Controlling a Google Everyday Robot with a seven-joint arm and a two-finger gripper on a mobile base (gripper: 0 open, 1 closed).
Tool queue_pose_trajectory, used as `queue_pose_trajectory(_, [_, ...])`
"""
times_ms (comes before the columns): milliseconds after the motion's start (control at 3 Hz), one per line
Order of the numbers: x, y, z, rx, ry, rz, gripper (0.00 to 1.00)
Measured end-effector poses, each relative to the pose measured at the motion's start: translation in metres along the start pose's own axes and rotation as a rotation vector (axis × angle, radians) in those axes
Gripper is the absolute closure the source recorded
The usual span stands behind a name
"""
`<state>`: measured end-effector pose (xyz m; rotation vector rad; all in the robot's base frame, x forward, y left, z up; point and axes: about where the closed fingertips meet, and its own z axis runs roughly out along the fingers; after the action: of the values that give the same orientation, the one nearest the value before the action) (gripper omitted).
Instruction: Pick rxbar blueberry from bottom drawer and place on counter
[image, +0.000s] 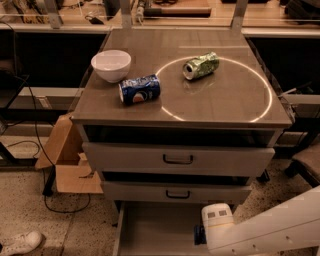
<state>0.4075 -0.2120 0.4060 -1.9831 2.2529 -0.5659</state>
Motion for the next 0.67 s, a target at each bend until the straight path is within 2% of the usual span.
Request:
queue_pose_trajectory(333, [0.006, -0.016, -0.034, 0.045, -0.022, 0.002, 1.00])
queue_pose_trajectory(667, [0.011, -0.039, -0.088, 0.102, -0.135, -0.008, 1.00])
